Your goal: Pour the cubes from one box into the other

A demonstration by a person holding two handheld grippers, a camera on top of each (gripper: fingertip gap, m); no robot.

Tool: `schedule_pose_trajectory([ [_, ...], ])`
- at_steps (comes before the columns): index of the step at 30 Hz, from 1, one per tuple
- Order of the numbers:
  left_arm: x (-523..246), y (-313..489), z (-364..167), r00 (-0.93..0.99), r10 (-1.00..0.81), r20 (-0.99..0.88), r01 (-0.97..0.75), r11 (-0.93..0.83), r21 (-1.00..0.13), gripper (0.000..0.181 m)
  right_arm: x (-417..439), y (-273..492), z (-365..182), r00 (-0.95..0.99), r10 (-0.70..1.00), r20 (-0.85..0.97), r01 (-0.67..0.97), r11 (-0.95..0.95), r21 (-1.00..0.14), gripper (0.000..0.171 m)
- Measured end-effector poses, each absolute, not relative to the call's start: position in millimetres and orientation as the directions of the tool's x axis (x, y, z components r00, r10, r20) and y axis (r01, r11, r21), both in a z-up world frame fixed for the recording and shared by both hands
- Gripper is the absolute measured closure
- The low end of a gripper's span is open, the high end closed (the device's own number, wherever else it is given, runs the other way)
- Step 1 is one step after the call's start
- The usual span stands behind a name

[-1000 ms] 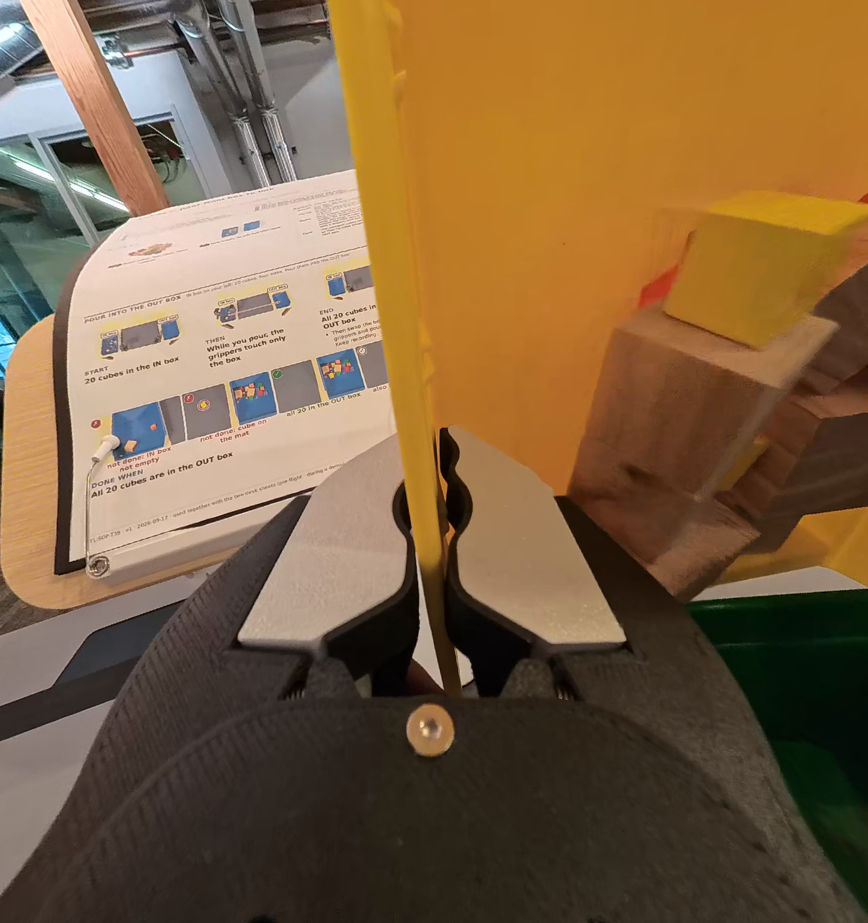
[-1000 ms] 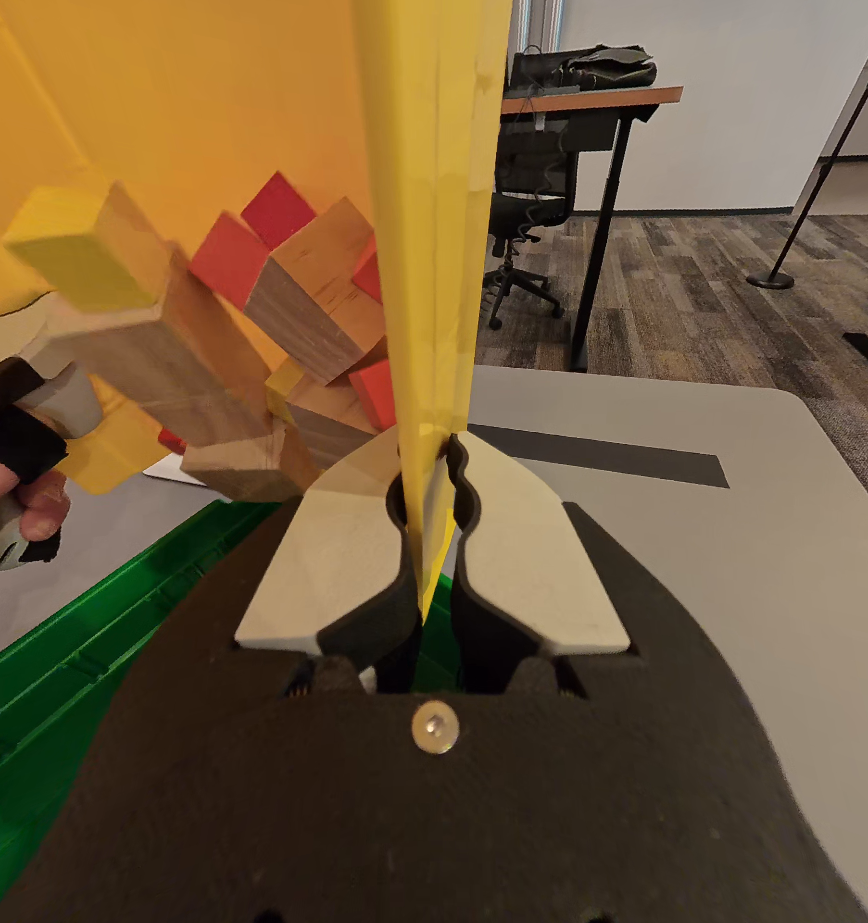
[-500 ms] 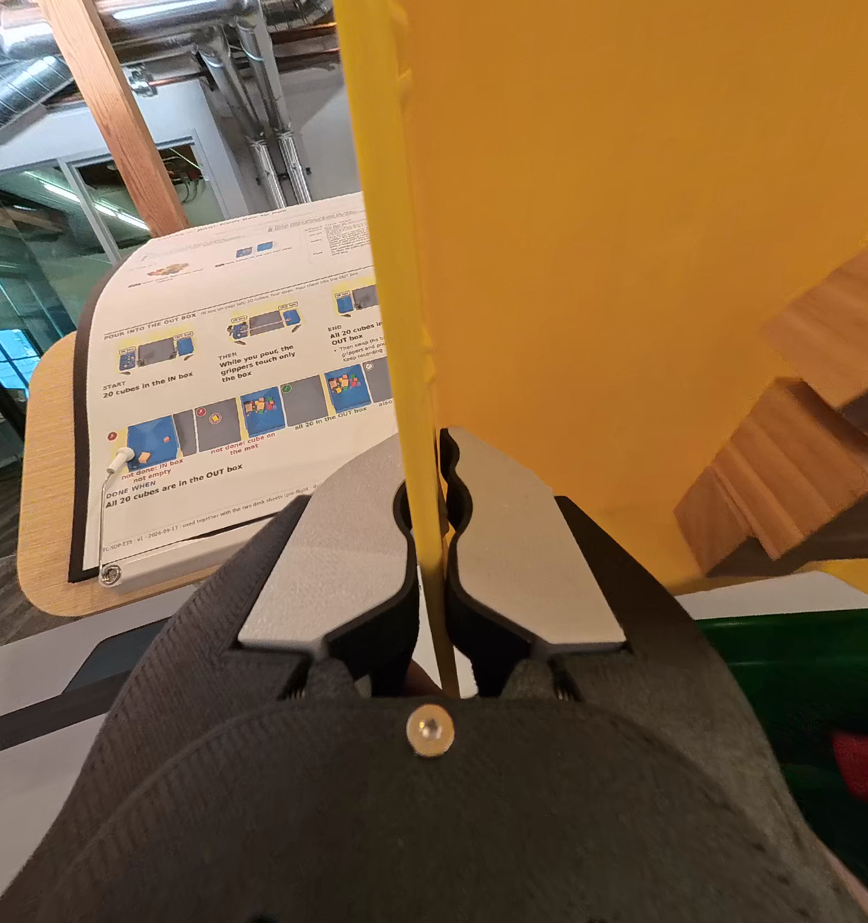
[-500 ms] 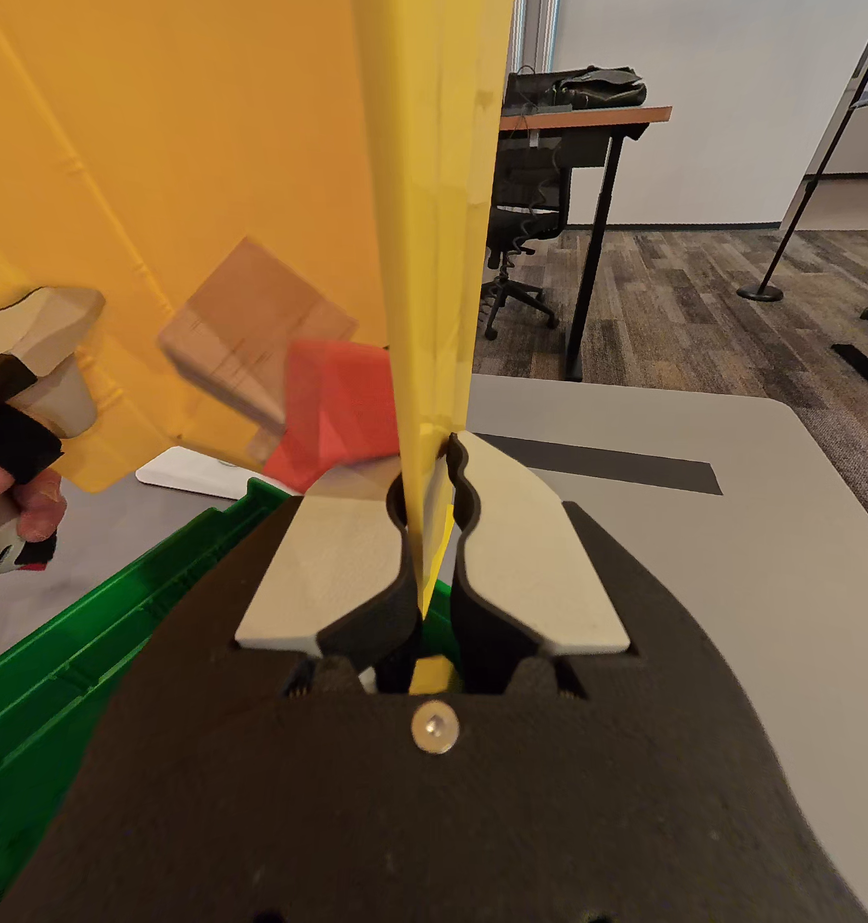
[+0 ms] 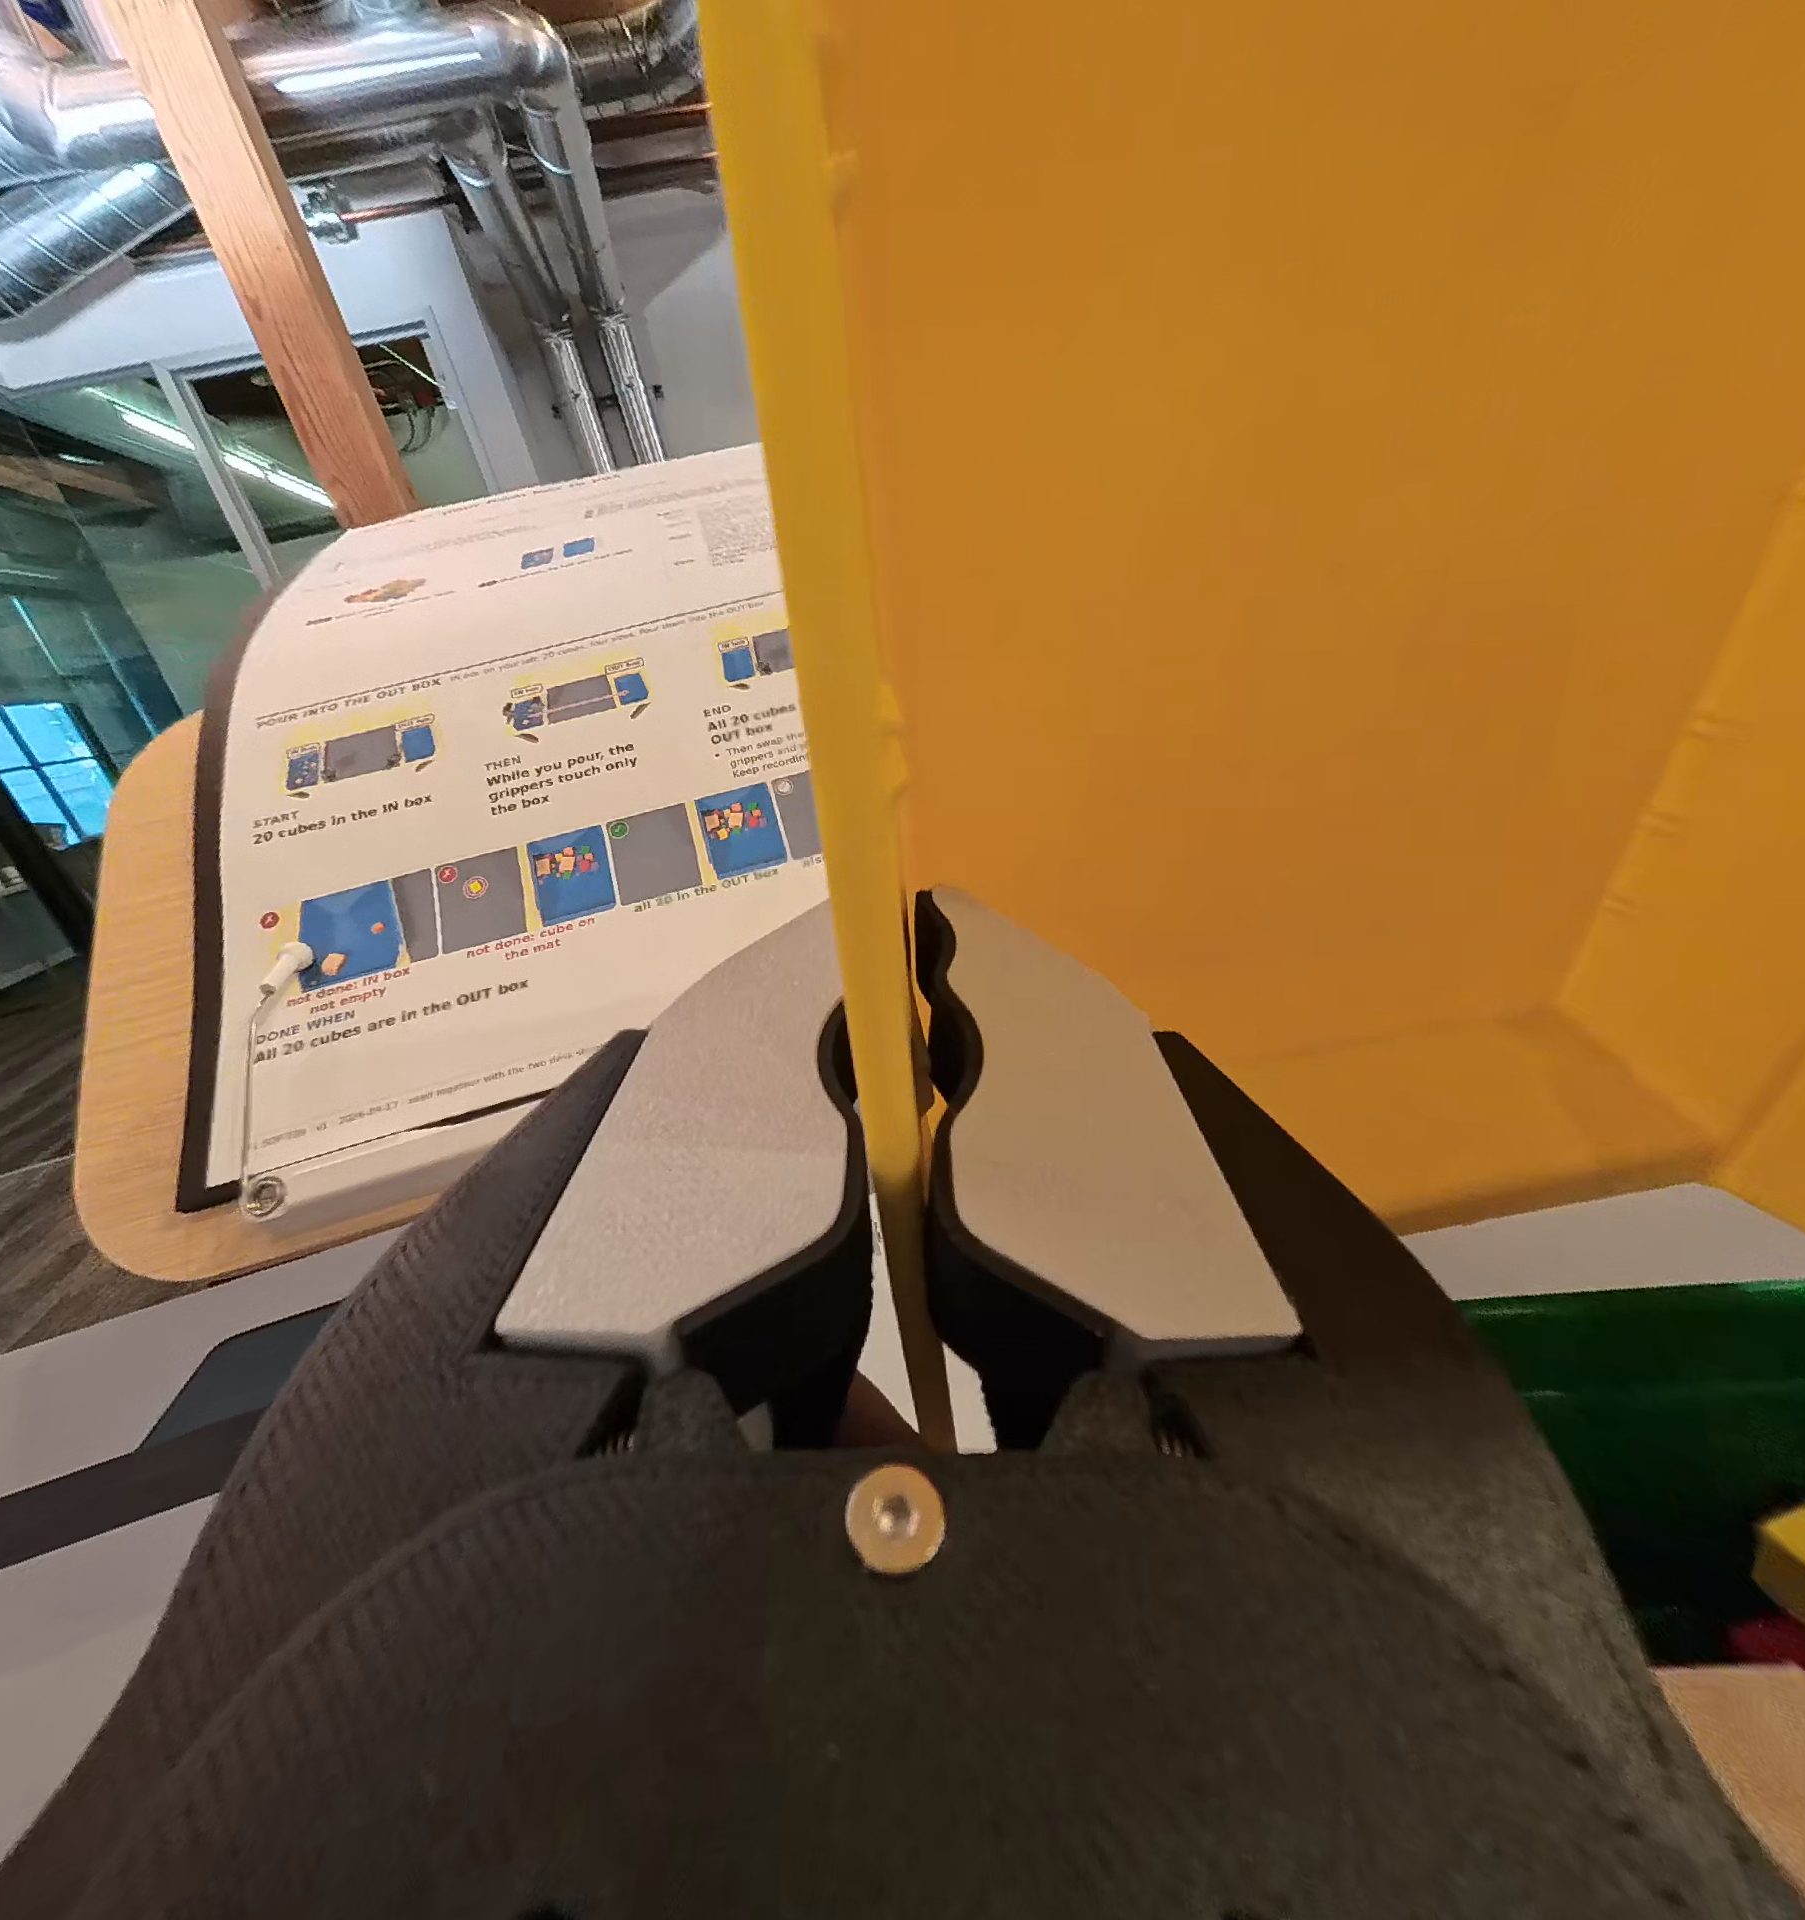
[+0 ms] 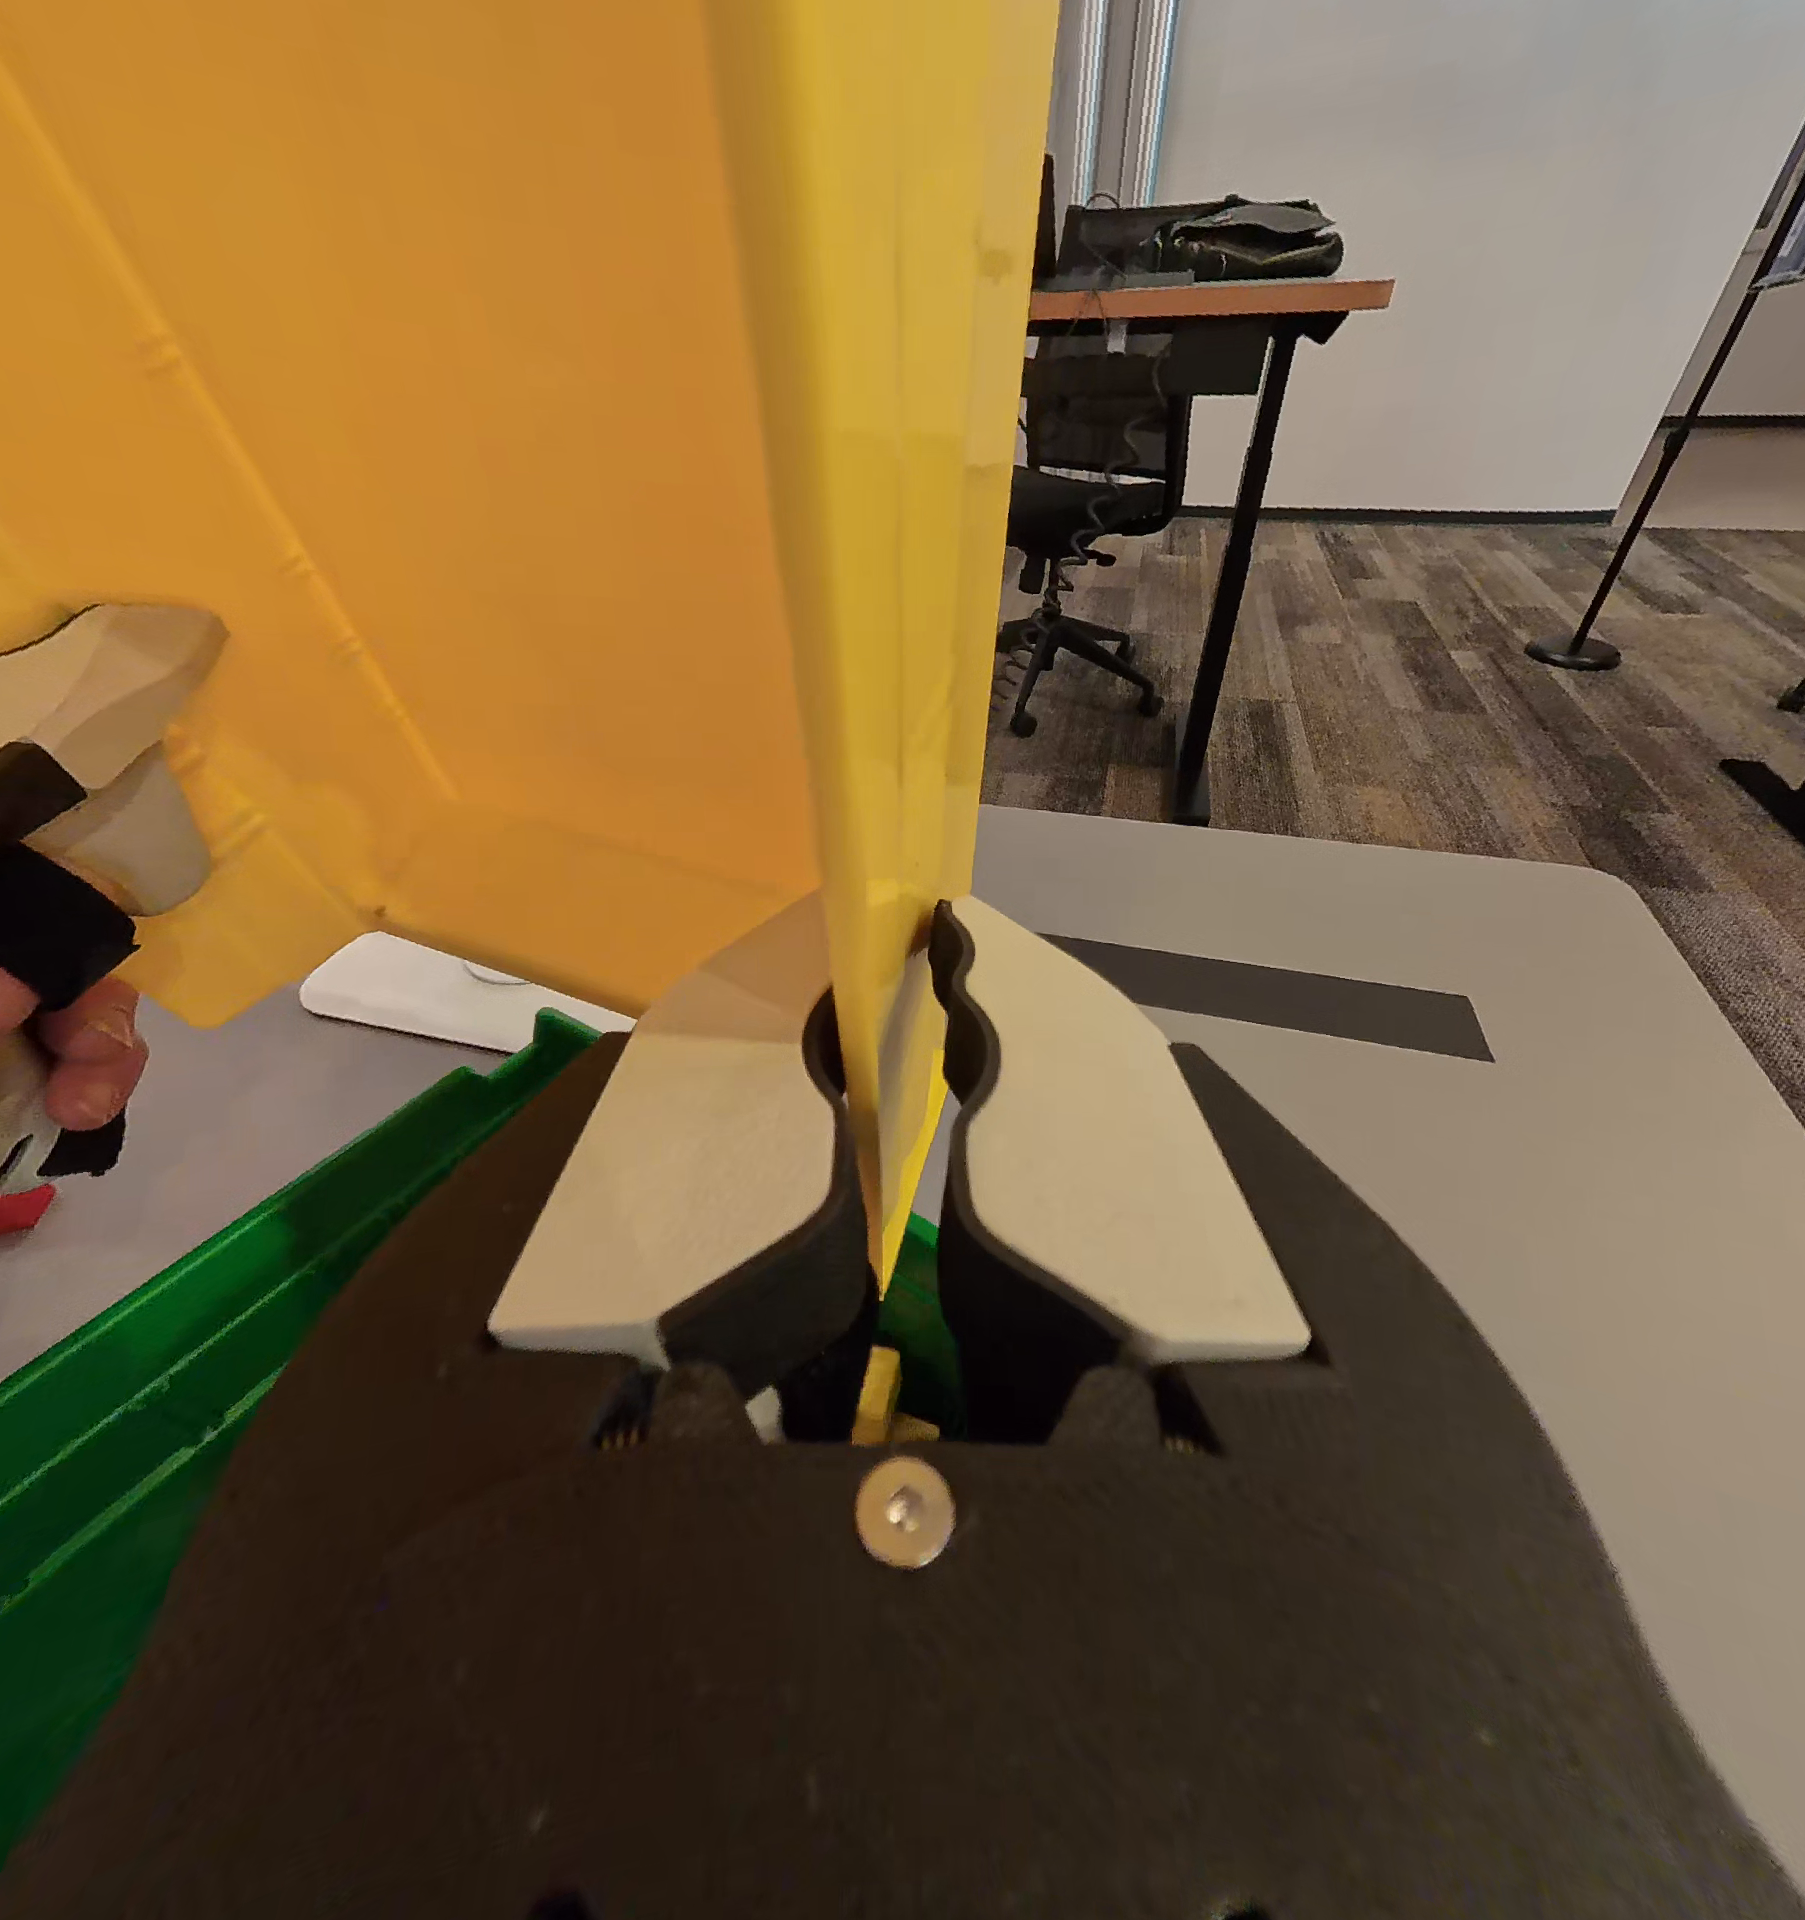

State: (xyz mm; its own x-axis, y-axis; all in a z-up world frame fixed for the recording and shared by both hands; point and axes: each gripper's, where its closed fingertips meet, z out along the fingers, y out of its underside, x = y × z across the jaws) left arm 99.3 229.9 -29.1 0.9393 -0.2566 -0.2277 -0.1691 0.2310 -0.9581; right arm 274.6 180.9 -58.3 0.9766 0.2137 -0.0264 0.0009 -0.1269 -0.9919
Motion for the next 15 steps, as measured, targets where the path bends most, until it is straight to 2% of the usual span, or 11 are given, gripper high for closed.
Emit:
schedule_pose_trajectory([
  [8, 56.6, 205.2, 14.6, 0.923, -0.252, -0.289, -0.224, 0.257, -0.94, 0.176, 225.1, 162.4, -25.0, 0.933, 0.348, 0.094, 0.148, -0.134, -0.98, 0.163],
  [12, -4.4, 190.5, 42.3, 0.922, -0.209, -0.325, -0.274, 0.237, -0.932, 0.177, 158.2, 146.2, -10.6, 0.852, 0.508, 0.126, 0.241, -0.167, -0.956, 0.156],
  [15, -65.8, 181.6, 49.9, 0.926, -0.205, -0.318, -0.29, 0.157, -0.944, 0.178, 93.3, 133.2, -9.5, 0.753, 0.641, 0.144, 0.338, -0.189, -0.922, 0.148],
])
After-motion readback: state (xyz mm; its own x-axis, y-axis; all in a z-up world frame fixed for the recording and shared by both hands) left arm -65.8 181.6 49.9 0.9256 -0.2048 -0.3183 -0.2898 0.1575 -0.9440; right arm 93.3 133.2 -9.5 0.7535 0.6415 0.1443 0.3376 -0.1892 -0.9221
